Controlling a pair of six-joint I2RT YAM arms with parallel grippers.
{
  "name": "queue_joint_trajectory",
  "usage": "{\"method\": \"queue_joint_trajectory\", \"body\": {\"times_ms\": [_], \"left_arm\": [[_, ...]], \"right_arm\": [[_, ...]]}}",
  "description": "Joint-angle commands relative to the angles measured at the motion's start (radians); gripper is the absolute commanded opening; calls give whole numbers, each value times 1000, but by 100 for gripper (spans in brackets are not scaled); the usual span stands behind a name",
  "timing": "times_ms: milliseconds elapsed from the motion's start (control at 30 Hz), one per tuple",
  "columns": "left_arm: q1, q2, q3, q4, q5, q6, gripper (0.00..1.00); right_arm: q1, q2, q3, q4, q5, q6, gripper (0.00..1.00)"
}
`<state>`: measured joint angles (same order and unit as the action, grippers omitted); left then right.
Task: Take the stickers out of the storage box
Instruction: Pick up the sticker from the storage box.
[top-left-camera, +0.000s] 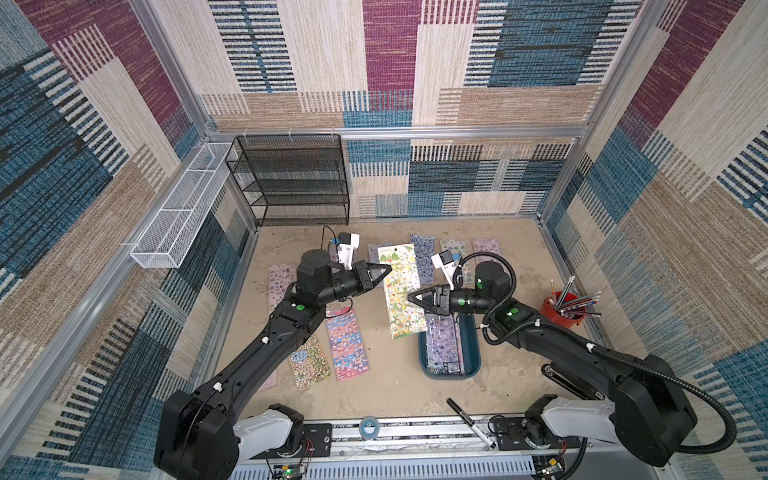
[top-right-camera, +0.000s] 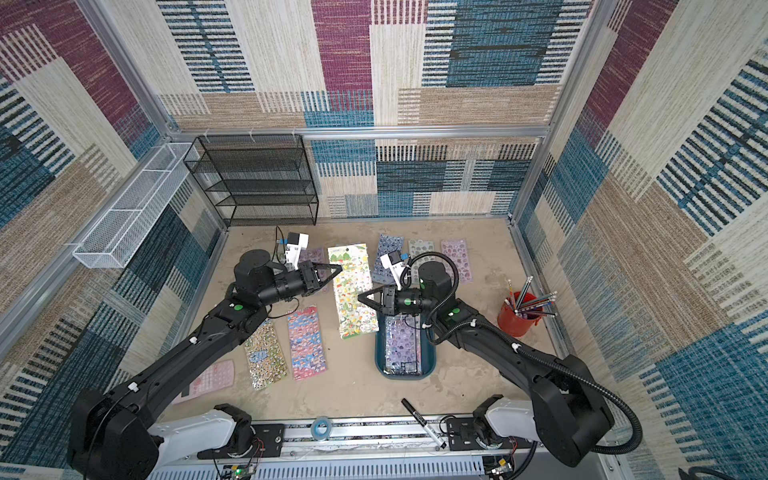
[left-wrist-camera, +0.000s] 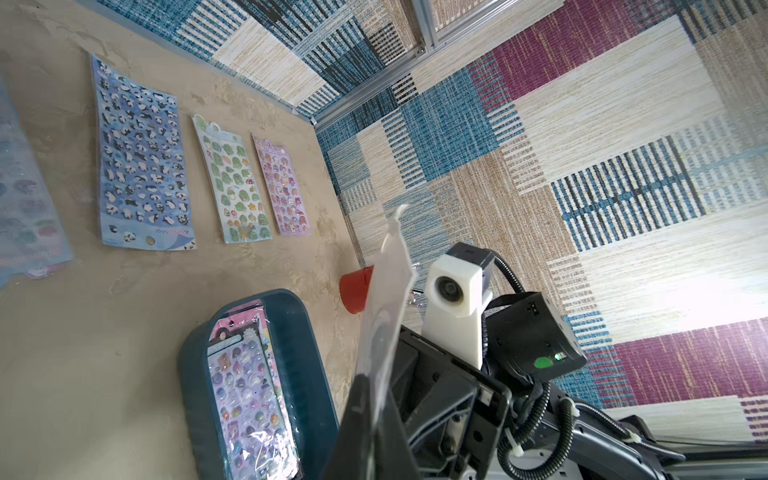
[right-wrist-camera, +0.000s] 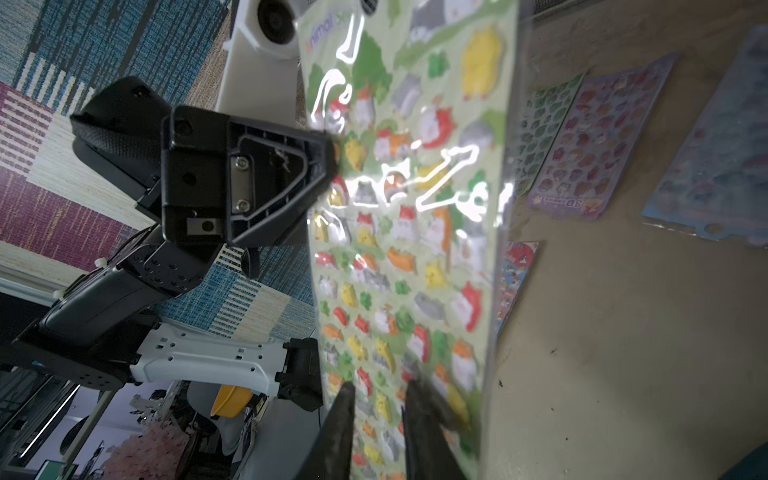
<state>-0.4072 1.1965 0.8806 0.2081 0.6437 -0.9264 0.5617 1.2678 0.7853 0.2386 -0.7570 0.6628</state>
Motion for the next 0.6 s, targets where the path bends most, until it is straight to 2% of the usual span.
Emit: {"method": "queue_joint_trajectory", "body": {"times_ms": [0,133,233,300,433,467,567], "left_arm": [[14,-17,0,44,51,-19,0],[32,-46,-12,22,65,-8,0],[41,-66,-25,24,69,-14,0],[45,-65,-25,24,79,-14,0],[45,-49,-34,37,70,-29,0],[45,-45,-33,34,71,-28,0],[45,-38,-33,22,61,-14,0]], "right_arm": [[0,-16,57,-153,137,-101,34],[-3,-18,112,-277,231,-179,48],[-2,3,129,-279,190,-174,50],[-1,20,113,-223,116,-146,49],[11,40,99,-114,9,-101,30],[13,40,90,-84,-7,-85,20],[14,44,61,-1,-48,-36,0]]}}
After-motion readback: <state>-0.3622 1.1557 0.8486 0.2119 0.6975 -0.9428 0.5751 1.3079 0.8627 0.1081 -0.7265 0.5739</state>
